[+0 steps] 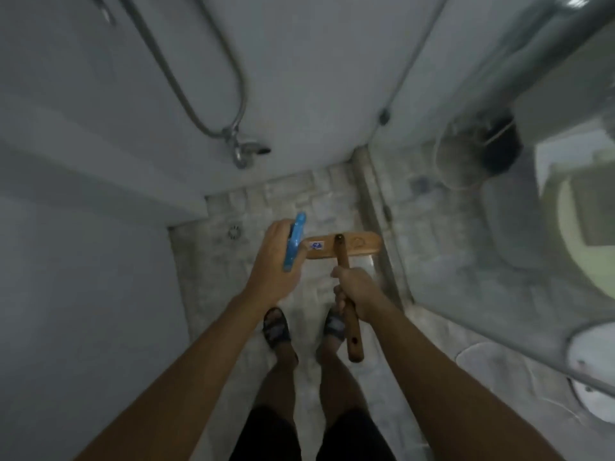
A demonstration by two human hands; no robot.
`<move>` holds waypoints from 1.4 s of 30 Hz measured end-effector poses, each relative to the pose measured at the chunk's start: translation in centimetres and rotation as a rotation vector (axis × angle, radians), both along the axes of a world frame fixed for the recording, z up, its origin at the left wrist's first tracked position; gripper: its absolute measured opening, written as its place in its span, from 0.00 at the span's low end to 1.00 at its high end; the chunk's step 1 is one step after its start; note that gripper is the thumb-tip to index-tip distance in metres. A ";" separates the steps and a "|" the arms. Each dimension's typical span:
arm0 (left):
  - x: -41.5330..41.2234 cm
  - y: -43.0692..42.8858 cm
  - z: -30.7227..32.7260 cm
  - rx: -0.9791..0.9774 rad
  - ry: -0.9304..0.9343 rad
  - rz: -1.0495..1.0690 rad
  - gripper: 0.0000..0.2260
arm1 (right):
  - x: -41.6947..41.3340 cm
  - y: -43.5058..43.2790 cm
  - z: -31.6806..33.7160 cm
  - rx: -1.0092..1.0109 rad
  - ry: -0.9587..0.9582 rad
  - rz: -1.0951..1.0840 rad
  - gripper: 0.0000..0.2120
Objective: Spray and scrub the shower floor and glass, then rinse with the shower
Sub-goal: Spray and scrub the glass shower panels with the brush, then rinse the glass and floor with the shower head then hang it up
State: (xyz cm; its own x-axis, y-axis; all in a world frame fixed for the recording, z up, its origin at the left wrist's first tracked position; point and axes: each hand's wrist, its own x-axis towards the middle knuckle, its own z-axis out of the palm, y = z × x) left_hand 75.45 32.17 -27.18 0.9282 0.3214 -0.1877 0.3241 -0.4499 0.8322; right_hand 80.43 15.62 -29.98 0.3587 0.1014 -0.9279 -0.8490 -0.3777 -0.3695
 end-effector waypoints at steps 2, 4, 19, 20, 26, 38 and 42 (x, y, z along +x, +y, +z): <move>-3.1 1.3 -6.2 -0.012 0.076 0.073 0.06 | -2.0 1.1 -5.9 -0.046 0.059 0.074 0.05; -6.1 2.3 -12.2 0.012 0.141 0.114 0.08 | -4.1 2.2 -12.1 -0.080 0.098 0.121 0.07; -10.8 8.5 -44.1 0.053 0.274 0.218 0.22 | -5.9 8.2 -44.0 -0.235 -0.062 0.441 0.13; -10.8 8.9 -45.3 0.054 0.261 0.221 0.23 | -5.6 8.7 -45.0 -0.225 -0.082 0.439 0.13; -10.6 10.4 -51.3 0.032 0.183 0.272 0.26 | -4.7 11.2 -50.5 -0.274 -0.345 0.458 0.13; -17.0 9.4 -57.5 -0.125 0.330 0.249 0.33 | -8.1 10.4 -56.6 -0.321 -0.288 0.618 0.11; -17.1 9.8 -55.9 -0.088 0.399 0.174 0.41 | -8.6 10.8 -54.8 -0.333 -0.270 0.636 0.15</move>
